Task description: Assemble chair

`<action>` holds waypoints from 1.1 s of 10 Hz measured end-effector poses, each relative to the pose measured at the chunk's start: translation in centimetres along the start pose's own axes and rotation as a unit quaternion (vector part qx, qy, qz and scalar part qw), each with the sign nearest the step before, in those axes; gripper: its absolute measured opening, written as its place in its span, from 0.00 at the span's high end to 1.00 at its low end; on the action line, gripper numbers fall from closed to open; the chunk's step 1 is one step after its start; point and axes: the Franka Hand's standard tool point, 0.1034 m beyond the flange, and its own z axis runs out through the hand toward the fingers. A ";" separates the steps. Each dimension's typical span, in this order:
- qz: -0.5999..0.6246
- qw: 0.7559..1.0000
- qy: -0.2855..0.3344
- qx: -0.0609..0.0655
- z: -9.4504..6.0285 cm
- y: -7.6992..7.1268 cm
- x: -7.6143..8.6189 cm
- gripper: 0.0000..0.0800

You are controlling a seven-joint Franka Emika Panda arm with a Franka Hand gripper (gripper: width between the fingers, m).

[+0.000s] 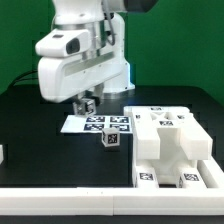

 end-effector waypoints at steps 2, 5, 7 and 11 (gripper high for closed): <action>-0.067 0.998 -0.002 -0.001 0.4 0.9 -1.5 0.64; -0.168 0.986 -0.020 -0.005 0.5 1.4 -2.5 0.64; -0.236 0.971 -0.036 -0.022 2.8 3.9 -5.9 0.64; -0.233 0.972 -0.043 -0.010 4.7 3.6 -7.4 0.64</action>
Offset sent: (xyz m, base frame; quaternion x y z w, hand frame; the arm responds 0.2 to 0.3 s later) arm 0.0000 0.0000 0.0000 0.0000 0.0000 -0.1296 0.9916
